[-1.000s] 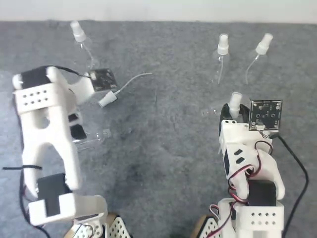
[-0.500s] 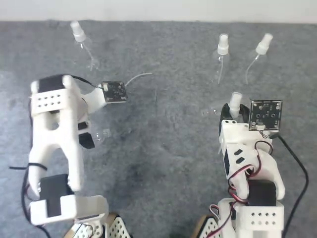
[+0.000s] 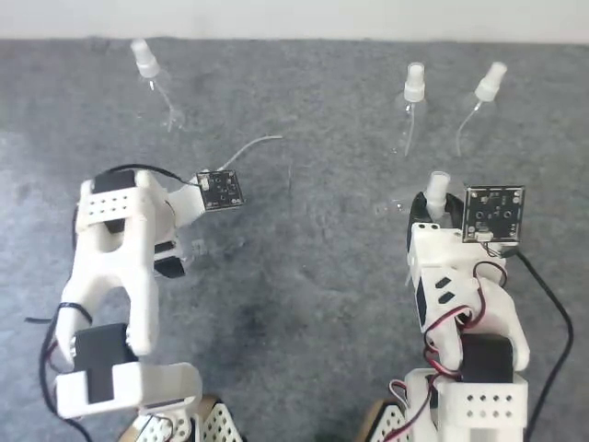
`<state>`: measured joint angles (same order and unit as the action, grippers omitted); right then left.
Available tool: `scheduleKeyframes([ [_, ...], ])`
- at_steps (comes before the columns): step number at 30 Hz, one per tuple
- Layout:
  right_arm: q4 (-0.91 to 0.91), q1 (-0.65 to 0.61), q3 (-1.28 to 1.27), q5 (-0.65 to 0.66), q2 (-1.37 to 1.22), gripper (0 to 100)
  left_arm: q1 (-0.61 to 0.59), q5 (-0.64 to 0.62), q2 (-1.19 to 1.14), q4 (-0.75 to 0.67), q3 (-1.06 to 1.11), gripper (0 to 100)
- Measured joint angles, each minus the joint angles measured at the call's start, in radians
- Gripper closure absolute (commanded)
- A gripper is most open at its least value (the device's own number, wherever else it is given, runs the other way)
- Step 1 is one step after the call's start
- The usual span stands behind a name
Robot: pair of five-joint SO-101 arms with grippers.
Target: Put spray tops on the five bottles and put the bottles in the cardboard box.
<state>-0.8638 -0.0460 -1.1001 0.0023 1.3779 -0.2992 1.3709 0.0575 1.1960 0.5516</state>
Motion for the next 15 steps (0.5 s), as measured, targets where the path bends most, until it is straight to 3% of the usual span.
scheduleKeyframes([
  [7,0.0,0.0,0.0,0.0,0.0,99.0,-0.003,0.0,-0.173,-0.08,-0.009,75],
  [15,0.0,0.0,0.0,0.0,0.0,99.0,-0.012,0.0,-0.216,0.041,-0.095,88],
])
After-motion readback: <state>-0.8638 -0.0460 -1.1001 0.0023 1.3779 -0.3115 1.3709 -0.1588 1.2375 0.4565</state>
